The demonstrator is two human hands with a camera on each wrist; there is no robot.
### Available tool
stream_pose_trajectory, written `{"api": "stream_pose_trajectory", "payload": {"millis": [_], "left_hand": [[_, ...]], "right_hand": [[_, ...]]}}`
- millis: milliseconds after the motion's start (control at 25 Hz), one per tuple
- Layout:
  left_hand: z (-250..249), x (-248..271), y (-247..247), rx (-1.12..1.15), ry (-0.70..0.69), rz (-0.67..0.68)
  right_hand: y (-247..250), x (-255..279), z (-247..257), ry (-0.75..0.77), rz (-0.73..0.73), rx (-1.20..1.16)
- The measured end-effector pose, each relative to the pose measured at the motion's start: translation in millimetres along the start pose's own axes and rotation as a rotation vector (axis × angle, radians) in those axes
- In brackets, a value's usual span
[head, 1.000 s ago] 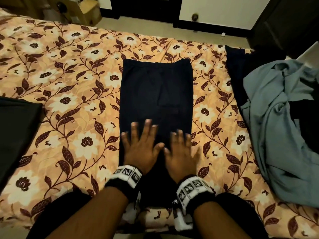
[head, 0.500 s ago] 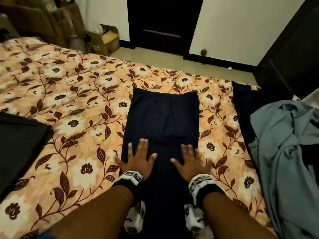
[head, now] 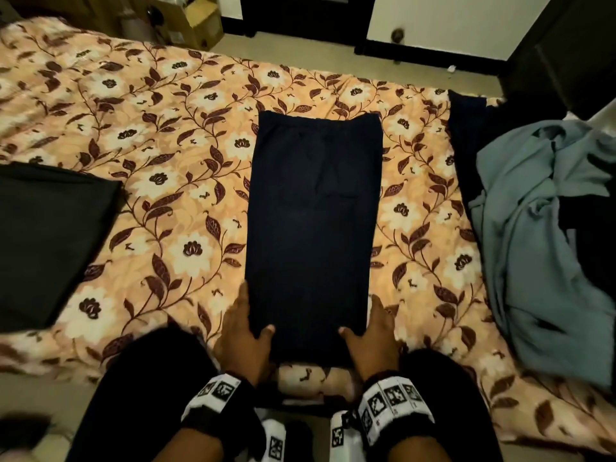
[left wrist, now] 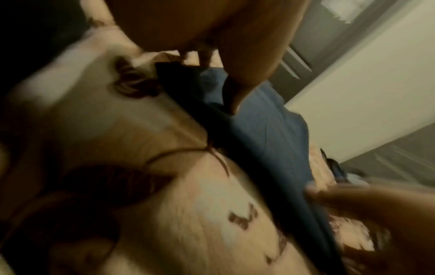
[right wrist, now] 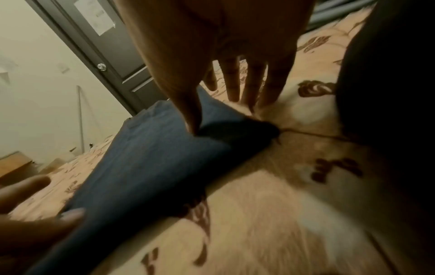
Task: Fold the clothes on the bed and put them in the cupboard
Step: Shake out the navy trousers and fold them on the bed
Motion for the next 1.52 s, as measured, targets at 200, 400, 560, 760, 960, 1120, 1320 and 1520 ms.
{"api": "stream_pose_trajectory", "payload": {"millis": [200, 400, 560, 760, 960, 1120, 1320, 1520], "left_hand": [[16.2, 5.2, 37.0, 0.275, 0.448, 0.138], [-15.3, 20.7, 104.6, 0.568, 0.465, 0.328], [-13.4, 42.1, 141.1, 0.659, 0.444, 0.43], [22.7, 46.8, 106.9, 0.582, 0.797, 0.47], [37.3, 25.6, 70.9, 0.343, 0.792, 0.484], [43.4, 10.5, 47.7, 0.247, 0.743, 0.495], [51.1, 4.8, 38.9, 0.187, 0.747, 0.484], [70.1, -5.2, 31.9, 0.27, 0.755, 0.52]], "right_hand": [[29.5, 37.5, -8.6, -0.283, 0.271, -0.408], [91.0, 71.3, 14.5, -0.21, 0.305, -0.58], [122.4, 103.2, 2.0, -0.091, 0.333, -0.595], [77.7, 104.2, -21.1, -0.345, 0.311, -0.597], [43.5, 75.6, -27.3, -0.427, 0.183, -0.426], [35.6, 64.6, -21.5, -0.413, 0.089, -0.304], [29.1, 51.1, -26.2, -0.552, 0.064, -0.555], [25.5, 62.4, -29.2, -0.436, -0.027, -0.597]]}}
Point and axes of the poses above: each hand's wrist, its own x-axis away from the middle knuckle, its own y-axis out of the back of the hand, z = x × y, the point moved 1 cm from there along -x, towards the middle knuckle, and after that the axes turned 12 degrees about -z, right-handed, at the moved point
